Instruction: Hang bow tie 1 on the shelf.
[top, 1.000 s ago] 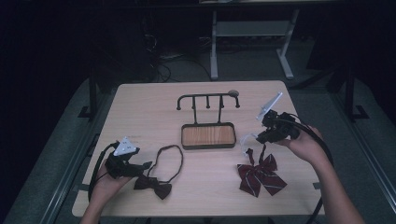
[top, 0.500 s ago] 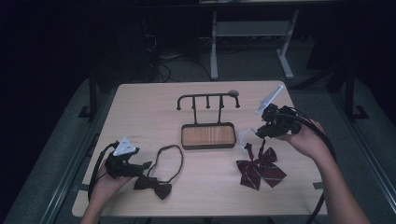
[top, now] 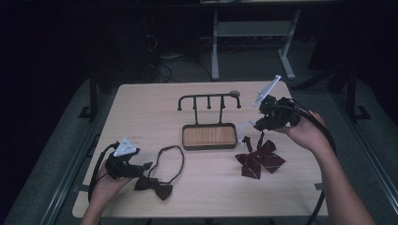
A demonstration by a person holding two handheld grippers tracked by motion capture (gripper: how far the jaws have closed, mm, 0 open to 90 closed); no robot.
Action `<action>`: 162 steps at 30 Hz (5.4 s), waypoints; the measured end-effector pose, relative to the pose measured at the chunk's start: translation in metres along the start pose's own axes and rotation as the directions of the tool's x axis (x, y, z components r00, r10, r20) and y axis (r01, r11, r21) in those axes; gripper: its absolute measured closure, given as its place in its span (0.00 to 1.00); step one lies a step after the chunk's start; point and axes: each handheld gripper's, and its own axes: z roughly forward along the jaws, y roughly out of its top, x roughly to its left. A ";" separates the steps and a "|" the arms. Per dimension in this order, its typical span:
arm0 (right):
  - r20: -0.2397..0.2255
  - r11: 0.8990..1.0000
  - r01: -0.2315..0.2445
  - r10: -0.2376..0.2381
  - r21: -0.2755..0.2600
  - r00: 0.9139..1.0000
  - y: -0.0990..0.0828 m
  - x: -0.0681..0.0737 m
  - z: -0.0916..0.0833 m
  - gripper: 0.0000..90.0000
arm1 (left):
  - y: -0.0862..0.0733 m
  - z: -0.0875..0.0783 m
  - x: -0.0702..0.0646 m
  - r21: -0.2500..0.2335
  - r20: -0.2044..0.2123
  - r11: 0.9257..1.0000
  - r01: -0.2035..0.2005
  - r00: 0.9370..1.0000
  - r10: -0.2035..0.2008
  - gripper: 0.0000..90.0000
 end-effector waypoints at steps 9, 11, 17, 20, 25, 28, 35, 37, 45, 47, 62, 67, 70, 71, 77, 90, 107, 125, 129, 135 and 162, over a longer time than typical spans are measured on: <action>-0.005 1.000 0.004 -0.004 0.006 1.000 0.009 -0.003 -0.004 0.93 | 0.000 0.000 0.000 0.001 0.000 1.000 -0.001 1.000 0.001 0.29; -0.004 1.000 0.004 -0.004 0.004 1.000 0.012 -0.005 -0.006 0.93 | 0.000 0.000 0.000 0.002 0.001 1.000 -0.001 1.000 0.001 0.29; -0.011 1.000 0.002 -0.002 0.001 1.000 0.018 -0.009 -0.009 0.93 | 0.000 0.000 0.000 -0.002 0.001 1.000 0.001 1.000 -0.001 0.29; -0.011 1.000 0.001 -0.001 -0.001 1.000 0.021 -0.011 -0.011 0.93 | 0.000 -0.001 0.001 0.004 0.003 1.000 0.002 1.000 -0.002 0.29; -0.006 1.000 -0.006 0.006 -0.002 1.000 0.029 -0.016 -0.012 0.93 | 0.000 -0.001 0.000 0.003 0.003 1.000 0.002 1.000 -0.002 0.29; -0.006 1.000 -0.011 0.011 0.003 1.000 0.031 -0.017 -0.012 0.93 | 0.000 -0.001 0.000 0.003 0.004 1.000 0.001 1.000 -0.001 0.29; -0.007 1.000 -0.023 0.023 0.003 1.000 0.037 -0.025 -0.009 0.93 | 0.000 -0.001 0.001 -0.004 0.002 1.000 0.001 1.000 -0.001 0.29; -0.005 1.000 -0.027 0.027 0.007 1.000 0.039 -0.027 -0.008 0.93 | 0.000 -0.001 0.001 -0.006 0.001 1.000 -0.002 1.000 0.002 0.29; 0.000 0.999 -0.051 0.051 0.009 0.999 0.044 -0.034 -0.004 0.93 | 0.000 -0.001 0.000 -0.007 0.002 1.000 0.000 1.000 0.000 0.29; 0.003 0.998 -0.060 0.060 0.009 0.998 0.045 -0.037 -0.004 0.93 | 0.000 -0.001 0.000 -0.007 0.002 1.000 0.000 1.000 0.000 0.29; 0.011 0.993 -0.118 0.117 0.029 0.993 0.051 -0.057 0.001 0.93 | 0.001 -0.001 0.000 -0.007 0.009 1.000 0.000 1.000 0.000 0.29; 0.007 0.991 -0.132 0.132 0.037 0.991 0.051 -0.062 0.006 0.93 | 0.001 -0.001 0.001 -0.007 0.010 1.000 0.001 1.000 -0.001 0.29; 0.007 0.990 -0.133 0.132 0.042 0.991 0.052 -0.062 0.009 0.93 | 0.001 0.000 0.000 -0.004 0.010 1.000 -0.002 1.000 0.002 0.29; 0.008 0.991 -0.129 0.129 0.043 0.992 0.054 -0.062 0.010 0.93 | 0.001 0.000 0.000 -0.003 0.011 1.000 -0.002 1.000 0.003 0.29; 0.012 0.989 -0.135 0.135 0.059 0.991 0.056 -0.064 0.016 0.92 | 0.001 -0.001 0.000 -0.007 0.012 1.000 -0.001 1.000 0.001 0.29; 0.009 0.989 -0.138 0.137 0.047 0.990 0.051 -0.063 0.018 0.87 | 0.001 0.000 0.000 -0.003 0.012 1.000 -0.007 1.000 0.007 0.29; -0.047 0.990 -0.130 0.132 0.046 0.990 0.027 -0.057 0.028 0.81 | 0.001 0.000 -0.001 0.002 0.011 1.000 -0.006 1.000 0.006 0.29; -0.101 0.990 -0.135 0.139 0.042 0.985 0.002 -0.047 0.045 0.76 | 0.001 0.001 -0.001 0.003 0.012 1.000 -0.006 1.000 0.006 0.29; -0.114 0.991 -0.131 0.134 0.034 0.984 -0.002 -0.043 0.047 0.75 | 0.001 0.001 -0.001 0.004 0.013 1.000 -0.005 1.000 0.005 0.29; -0.126 0.991 -0.130 0.132 0.021 0.983 -0.010 -0.039 0.051 0.73 | 0.001 0.001 -0.002 0.002 0.014 1.000 -0.005 1.000 0.005 0.29; -0.175 0.988 -0.156 0.156 0.012 0.972 -0.045 -0.025 0.075 0.71 | 0.001 0.002 -0.002 0.008 0.017 1.000 -0.002 1.000 0.002 0.29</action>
